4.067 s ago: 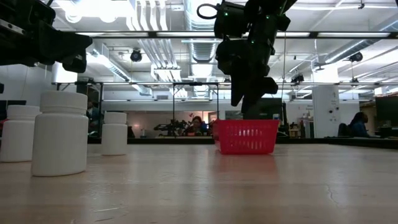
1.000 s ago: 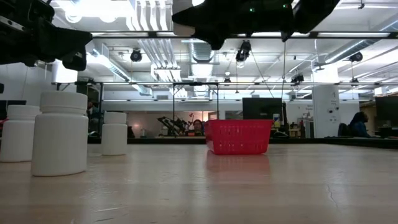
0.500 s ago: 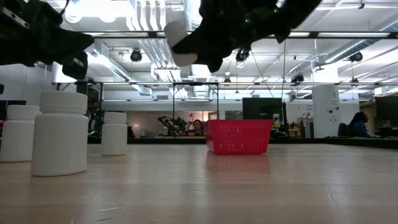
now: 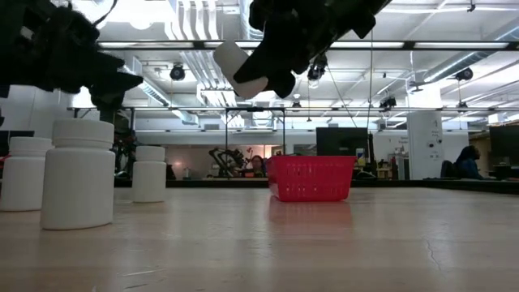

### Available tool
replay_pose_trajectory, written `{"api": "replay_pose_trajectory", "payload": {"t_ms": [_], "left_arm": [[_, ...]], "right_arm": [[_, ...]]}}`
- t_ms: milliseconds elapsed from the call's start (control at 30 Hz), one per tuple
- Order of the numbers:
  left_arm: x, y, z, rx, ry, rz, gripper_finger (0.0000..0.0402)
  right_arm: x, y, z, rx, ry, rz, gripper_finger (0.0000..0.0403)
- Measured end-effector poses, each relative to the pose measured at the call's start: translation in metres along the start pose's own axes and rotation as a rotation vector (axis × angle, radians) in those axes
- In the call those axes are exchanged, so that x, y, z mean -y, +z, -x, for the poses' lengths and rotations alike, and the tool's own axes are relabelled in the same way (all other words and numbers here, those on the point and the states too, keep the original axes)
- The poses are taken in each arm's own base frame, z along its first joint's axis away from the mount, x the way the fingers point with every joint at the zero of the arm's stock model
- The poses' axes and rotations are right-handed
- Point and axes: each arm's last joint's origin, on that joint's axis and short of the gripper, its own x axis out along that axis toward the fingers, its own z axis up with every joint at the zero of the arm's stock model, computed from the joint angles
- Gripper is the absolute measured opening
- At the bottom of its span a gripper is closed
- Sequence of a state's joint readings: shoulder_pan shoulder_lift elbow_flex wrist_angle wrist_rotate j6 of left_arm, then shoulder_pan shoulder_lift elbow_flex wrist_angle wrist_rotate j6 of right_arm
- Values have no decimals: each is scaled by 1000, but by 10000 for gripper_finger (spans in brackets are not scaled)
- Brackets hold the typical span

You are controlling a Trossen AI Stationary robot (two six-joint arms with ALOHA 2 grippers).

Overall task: Pick and place pill bottles into a basket
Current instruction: Put the middle right white medicine bottle into the red bin

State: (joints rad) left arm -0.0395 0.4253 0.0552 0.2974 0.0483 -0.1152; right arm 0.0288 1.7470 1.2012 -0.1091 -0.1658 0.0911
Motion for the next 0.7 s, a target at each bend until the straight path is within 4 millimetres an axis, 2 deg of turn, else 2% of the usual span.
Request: {"api": "replay_pose_trajectory", "payload": {"t_ms": [100,233,433,567,700], "left_arm": [[1,10,-3,41,-4,-2,251],[2,16,-4,95,-10,-5,276],[1,11,-13,14,-1,-45,281],[2,22,-26,-30,-19,-94,281],[3,36,-48,-159,-14,-95,281]], "right_arm": [[0,0,0,-1,0,-4,145],[0,-1,0,-2,0,-8,145],[-1,-2,0,-20,34,-11,143],[-1,-4,0,-33,47,-10,143],[-1,-6,1,-72,46,-5,143]]}}
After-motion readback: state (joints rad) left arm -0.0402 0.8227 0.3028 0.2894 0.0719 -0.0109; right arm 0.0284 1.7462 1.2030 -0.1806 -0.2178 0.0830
